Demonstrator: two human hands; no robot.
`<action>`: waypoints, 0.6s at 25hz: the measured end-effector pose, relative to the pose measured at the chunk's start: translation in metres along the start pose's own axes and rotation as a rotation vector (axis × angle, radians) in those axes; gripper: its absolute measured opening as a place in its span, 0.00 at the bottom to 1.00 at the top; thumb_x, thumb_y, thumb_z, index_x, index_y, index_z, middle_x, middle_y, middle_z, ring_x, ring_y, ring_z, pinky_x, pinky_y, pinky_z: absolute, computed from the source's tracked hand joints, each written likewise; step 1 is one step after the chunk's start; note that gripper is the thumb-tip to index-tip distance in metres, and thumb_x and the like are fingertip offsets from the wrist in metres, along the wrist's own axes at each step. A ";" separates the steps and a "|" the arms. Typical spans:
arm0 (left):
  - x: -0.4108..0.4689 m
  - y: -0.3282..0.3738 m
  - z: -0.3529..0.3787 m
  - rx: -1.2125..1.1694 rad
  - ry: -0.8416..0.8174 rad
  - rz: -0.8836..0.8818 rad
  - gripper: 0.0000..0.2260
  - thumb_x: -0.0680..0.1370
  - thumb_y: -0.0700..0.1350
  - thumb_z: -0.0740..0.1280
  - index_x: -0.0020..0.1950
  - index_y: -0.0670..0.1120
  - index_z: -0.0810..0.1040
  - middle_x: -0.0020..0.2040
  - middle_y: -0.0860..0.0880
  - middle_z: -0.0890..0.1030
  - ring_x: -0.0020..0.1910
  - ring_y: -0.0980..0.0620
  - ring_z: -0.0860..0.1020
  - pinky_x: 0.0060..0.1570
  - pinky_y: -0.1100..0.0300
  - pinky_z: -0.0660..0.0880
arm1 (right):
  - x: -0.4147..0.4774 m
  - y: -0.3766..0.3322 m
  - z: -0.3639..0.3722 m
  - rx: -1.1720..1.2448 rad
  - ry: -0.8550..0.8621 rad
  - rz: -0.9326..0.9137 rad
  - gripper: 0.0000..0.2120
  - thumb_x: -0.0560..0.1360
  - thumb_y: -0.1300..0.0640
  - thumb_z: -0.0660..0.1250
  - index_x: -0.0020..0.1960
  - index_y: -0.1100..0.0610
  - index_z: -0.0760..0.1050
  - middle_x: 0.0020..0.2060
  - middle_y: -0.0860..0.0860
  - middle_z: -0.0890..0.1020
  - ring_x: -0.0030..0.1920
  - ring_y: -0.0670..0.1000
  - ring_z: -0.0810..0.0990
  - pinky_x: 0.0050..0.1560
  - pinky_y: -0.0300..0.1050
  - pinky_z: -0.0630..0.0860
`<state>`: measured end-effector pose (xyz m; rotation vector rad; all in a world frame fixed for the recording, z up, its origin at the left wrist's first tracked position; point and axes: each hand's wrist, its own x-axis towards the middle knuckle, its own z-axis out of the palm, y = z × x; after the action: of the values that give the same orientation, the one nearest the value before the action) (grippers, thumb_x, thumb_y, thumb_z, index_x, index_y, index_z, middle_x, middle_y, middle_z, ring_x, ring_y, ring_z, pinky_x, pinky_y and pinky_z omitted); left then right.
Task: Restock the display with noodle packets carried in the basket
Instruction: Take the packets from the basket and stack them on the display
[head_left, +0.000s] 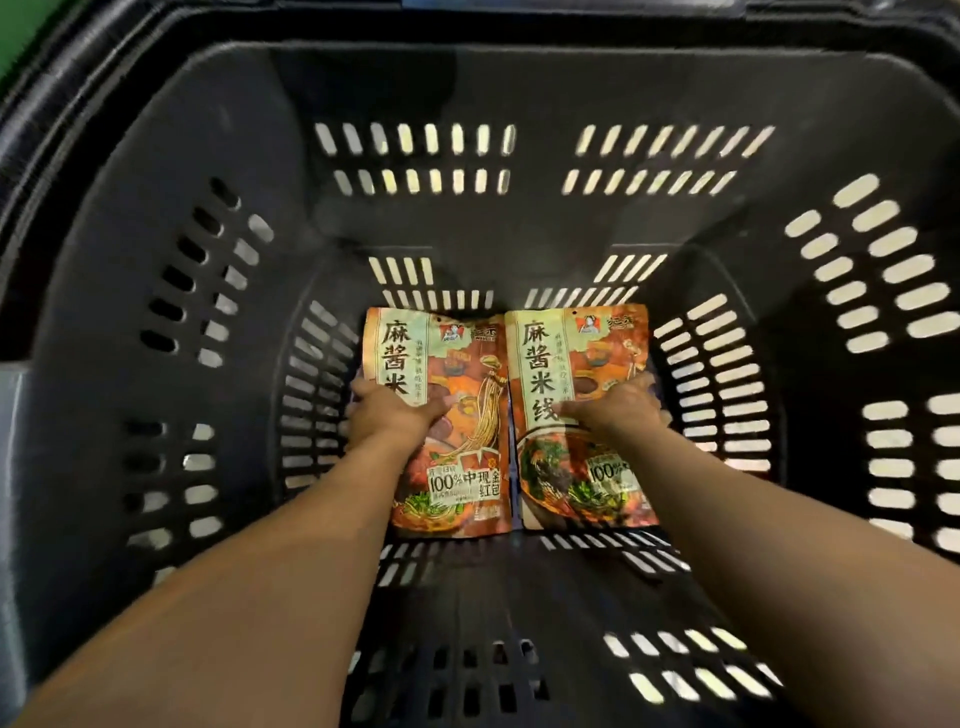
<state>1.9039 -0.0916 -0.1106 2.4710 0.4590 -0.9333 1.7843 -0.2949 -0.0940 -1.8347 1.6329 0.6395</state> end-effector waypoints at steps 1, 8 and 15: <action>0.001 0.002 0.000 -0.048 -0.025 0.002 0.41 0.66 0.55 0.80 0.68 0.41 0.61 0.66 0.41 0.74 0.64 0.39 0.73 0.63 0.47 0.72 | 0.000 -0.001 -0.001 0.033 -0.002 0.000 0.59 0.61 0.41 0.80 0.77 0.59 0.48 0.71 0.63 0.67 0.72 0.66 0.63 0.70 0.63 0.65; -0.074 0.031 -0.052 -0.192 -0.093 0.095 0.15 0.72 0.45 0.77 0.52 0.39 0.76 0.52 0.45 0.80 0.54 0.43 0.79 0.51 0.56 0.75 | -0.057 -0.002 -0.054 0.436 -0.094 -0.003 0.15 0.66 0.62 0.79 0.43 0.58 0.73 0.42 0.55 0.82 0.41 0.55 0.81 0.43 0.51 0.79; -0.219 0.047 -0.214 -0.288 -0.033 0.130 0.25 0.65 0.49 0.82 0.56 0.39 0.81 0.52 0.43 0.84 0.50 0.43 0.82 0.54 0.47 0.80 | -0.222 0.001 -0.206 0.395 0.025 -0.247 0.14 0.64 0.53 0.82 0.40 0.58 0.80 0.39 0.54 0.83 0.39 0.53 0.81 0.45 0.50 0.80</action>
<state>1.8827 -0.0505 0.1959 2.1937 0.3861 -0.7937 1.7479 -0.2840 0.2061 -1.7127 1.3970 0.1703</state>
